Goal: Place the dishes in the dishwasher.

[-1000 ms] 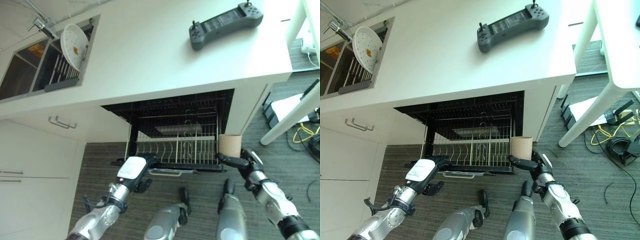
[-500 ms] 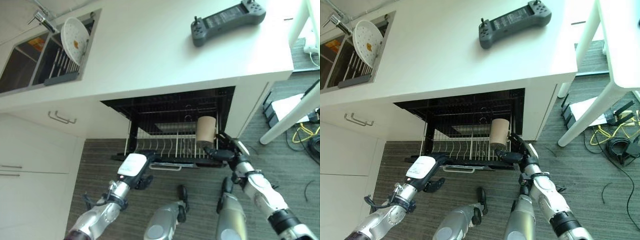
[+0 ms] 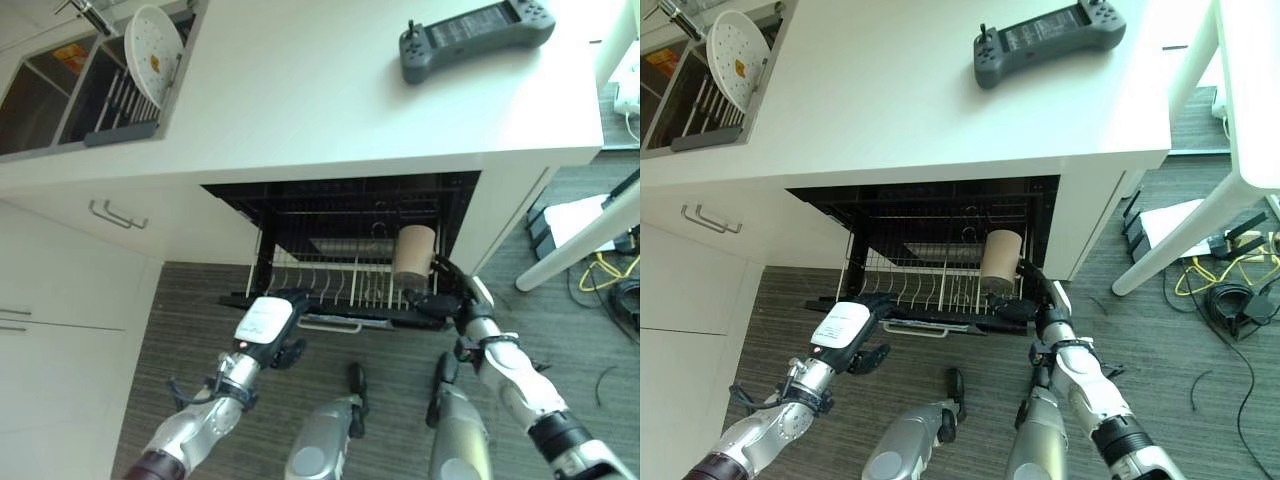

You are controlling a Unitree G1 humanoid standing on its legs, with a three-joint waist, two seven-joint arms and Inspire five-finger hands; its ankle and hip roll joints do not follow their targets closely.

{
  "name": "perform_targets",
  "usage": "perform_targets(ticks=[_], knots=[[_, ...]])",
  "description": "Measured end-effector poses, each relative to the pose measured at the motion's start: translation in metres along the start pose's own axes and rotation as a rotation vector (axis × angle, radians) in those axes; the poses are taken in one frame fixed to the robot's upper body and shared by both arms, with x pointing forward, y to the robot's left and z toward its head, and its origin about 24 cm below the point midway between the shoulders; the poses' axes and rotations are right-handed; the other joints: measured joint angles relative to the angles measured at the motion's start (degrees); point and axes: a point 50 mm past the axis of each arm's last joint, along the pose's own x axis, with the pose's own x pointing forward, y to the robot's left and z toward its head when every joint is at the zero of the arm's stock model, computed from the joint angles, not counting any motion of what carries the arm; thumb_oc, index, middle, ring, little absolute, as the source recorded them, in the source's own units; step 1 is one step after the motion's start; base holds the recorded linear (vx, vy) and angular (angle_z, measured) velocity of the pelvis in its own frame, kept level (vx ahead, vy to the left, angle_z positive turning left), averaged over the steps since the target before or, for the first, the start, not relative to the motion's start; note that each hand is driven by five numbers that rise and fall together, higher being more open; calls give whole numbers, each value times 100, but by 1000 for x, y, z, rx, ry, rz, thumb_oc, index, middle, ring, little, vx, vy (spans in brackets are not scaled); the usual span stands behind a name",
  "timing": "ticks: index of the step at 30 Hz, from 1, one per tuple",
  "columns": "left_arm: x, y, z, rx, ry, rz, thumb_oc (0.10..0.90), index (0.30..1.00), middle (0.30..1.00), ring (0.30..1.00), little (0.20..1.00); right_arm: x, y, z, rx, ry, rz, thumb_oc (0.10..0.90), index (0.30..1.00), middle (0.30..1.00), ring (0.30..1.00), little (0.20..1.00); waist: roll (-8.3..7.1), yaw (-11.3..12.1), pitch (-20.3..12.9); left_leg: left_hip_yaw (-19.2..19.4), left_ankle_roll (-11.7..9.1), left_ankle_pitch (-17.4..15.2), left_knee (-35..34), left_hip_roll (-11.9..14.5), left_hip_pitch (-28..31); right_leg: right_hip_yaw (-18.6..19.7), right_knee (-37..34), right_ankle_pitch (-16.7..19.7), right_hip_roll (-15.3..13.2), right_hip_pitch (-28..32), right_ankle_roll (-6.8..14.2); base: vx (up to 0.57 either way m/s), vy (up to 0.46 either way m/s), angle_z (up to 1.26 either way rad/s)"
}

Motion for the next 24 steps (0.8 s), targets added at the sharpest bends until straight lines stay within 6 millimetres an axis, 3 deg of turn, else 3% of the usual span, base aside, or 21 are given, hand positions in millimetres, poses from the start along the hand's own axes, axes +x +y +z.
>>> perform_targets(ticks=[4,6,8,9,10,11,12,14,16,20,22,24], knots=[[-13,-5,-11,-44,89,29,800,900,900,900,900,-7,8,4,18,-28,36,800,900,900,900,900,-253,23,-44,22,-8,-51,-109,34,297,-7,-57,-54,78,253,-75,79,-29,-5],[-26,-5,-21,-79,180,89,800,900,900,900,900,-18,3,-9,31,2,22,800,900,900,900,900,-331,52,-77,18,4,-115,-195,27,741,-2,-68,-119,89,658,-52,114,73,-1],[-32,2,-32,-100,243,143,800,900,900,900,900,-26,20,14,71,-134,124,800,900,900,900,900,-447,47,-165,26,9,-204,-159,13,934,21,-30,-239,81,838,-30,80,112,-2],[-33,13,-37,-120,270,199,800,900,900,900,900,-30,34,39,135,-275,201,800,900,900,900,900,-583,69,-270,29,34,-255,-141,-4,1069,50,1,-251,64,950,-3,31,205,-5],[-31,27,-38,-146,267,270,800,900,900,900,900,-36,43,66,233,-457,231,800,900,900,900,900,-788,195,-635,63,59,-367,-19,-32,1058,81,19,-307,26,952,63,15,206,-6],[-31,27,-38,-147,267,270,800,900,900,900,900,-36,43,66,233,-460,231,800,900,900,900,900,-792,196,-640,63,61,-370,-17,-33,1058,82,19,-307,25,952,64,-3,184,1],[-28,35,-34,-175,236,311,800,900,900,900,900,-40,41,81,261,-559,231,800,900,900,900,900,-909,284,-895,10,137,-518,170,-94,1012,77,23,-300,-8,1018,73,-20,102,2],[-26,41,-30,-191,196,335,800,900,900,900,900,-41,36,91,275,-636,211,800,900,900,900,900,-1024,305,-1185,35,231,-714,451,-177,881,81,-19,-313,-107,991,163,-42,189,1],[-21,54,-23,-208,147,362,800,900,900,900,900,-46,17,89,284,-648,153,800,900,900,900,900,-1069,251,-1306,51,513,-1106,1132,-337,558,208,-31,-259,-275,979,223,-52,185,8],[-21,67,-23,-248,140,393,800,900,900,900,900,-57,0,58,367,-539,60,800,900,900,900,900,-1102,122,-1366,159,817,-1254,1505,-500,248,379,-138,-317,-427,898,94,-28,94,0],[-27,72,-30,-262,179,420,800,900,900,900,900,-57,3,43,416,-483,61,800,900,900,900,900,-1117,143,-1386,358,917,-1330,1557,-455,193,372,-57,-508,-466,814,96,10,65,-36],[-37,74,-38,-294,231,432,800,900,900,900,900,-60,4,37,422,-461,87,800,900,900,900,900,-1131,142,-1394,450,983,-1340,1510,-468,163,345,404,-641,-470,712,246,3,71,-32]])
